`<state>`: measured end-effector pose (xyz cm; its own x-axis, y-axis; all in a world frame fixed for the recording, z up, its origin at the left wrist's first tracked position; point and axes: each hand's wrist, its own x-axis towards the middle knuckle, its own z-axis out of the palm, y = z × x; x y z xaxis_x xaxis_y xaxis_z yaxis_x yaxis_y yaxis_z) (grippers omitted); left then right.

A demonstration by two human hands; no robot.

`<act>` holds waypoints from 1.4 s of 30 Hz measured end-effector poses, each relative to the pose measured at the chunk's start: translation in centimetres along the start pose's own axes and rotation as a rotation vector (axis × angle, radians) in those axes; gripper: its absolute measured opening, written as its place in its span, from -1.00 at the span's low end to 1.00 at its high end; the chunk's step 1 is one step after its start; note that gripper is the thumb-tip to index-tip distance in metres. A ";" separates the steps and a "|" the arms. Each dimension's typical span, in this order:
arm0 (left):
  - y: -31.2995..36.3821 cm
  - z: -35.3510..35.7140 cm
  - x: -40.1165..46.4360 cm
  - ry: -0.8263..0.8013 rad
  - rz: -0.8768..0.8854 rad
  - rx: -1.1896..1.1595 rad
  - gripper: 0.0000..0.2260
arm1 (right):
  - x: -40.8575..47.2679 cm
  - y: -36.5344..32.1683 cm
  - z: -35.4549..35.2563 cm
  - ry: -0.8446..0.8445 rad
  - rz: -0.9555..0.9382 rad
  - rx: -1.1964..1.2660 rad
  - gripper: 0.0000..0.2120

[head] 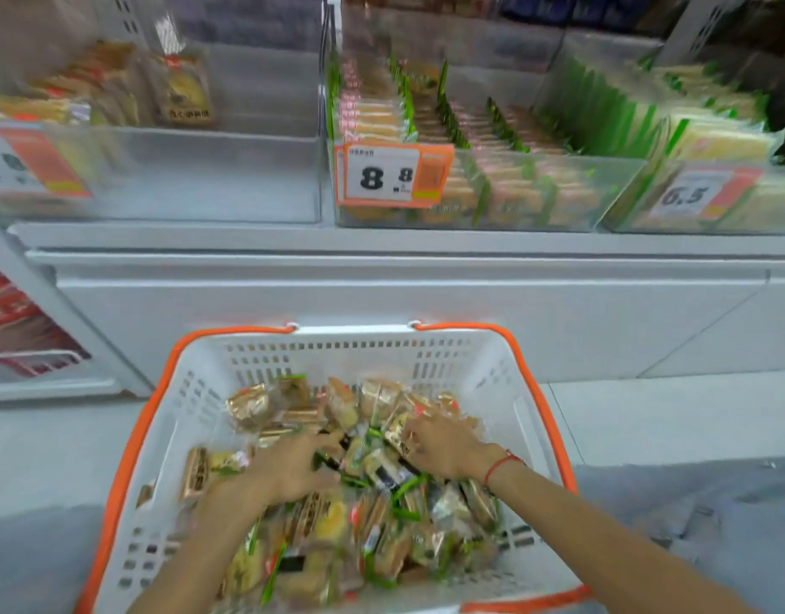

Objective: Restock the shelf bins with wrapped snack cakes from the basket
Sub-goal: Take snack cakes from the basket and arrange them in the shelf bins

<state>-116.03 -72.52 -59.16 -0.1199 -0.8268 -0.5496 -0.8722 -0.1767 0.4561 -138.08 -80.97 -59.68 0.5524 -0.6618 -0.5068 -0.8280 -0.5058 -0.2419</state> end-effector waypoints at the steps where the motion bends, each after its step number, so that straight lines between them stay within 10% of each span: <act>1: -0.2 0.9 0.0 -0.115 0.005 -0.041 -0.57 | 0.1 0.0 1.0 -0.059 -0.014 0.002 -0.67; 8: 0.2 4.7 -0.2 0.019 0.010 0.196 -0.61 | 0.6 -0.4 5.8 -0.017 -0.068 -0.084 -0.37; 16: 0.7 3.7 1.4 -0.135 -0.077 0.224 -0.66 | 0.3 -0.4 4.9 0.166 -0.199 -0.096 -0.79; 22: -0.5 1.8 0.8 -0.103 -0.079 -0.070 -0.62 | 0.5 0.4 6.3 -0.056 -0.269 -0.356 -0.03; 28: -0.9 1.5 0.0 -0.030 -0.083 -0.119 -0.67 | 1.2 0.9 6.4 0.163 -0.390 -0.378 -0.36; 35: 0.4 -0.5 0.3 0.083 -0.081 -0.215 -0.60 | 1.5 1.0 0.9 0.386 -0.155 0.222 -0.82; 42: 4.2 -4.2 -0.9 0.181 0.021 -0.724 -0.61 | -0.4 -1.6 -7.8 0.013 -0.037 0.997 -0.84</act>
<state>-117.61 -74.81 -53.77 0.0019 -0.8979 -0.4402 -0.3323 -0.4158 0.8466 -136.21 -84.26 -52.64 0.5759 -0.6638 -0.4772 -0.5094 0.1652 -0.8445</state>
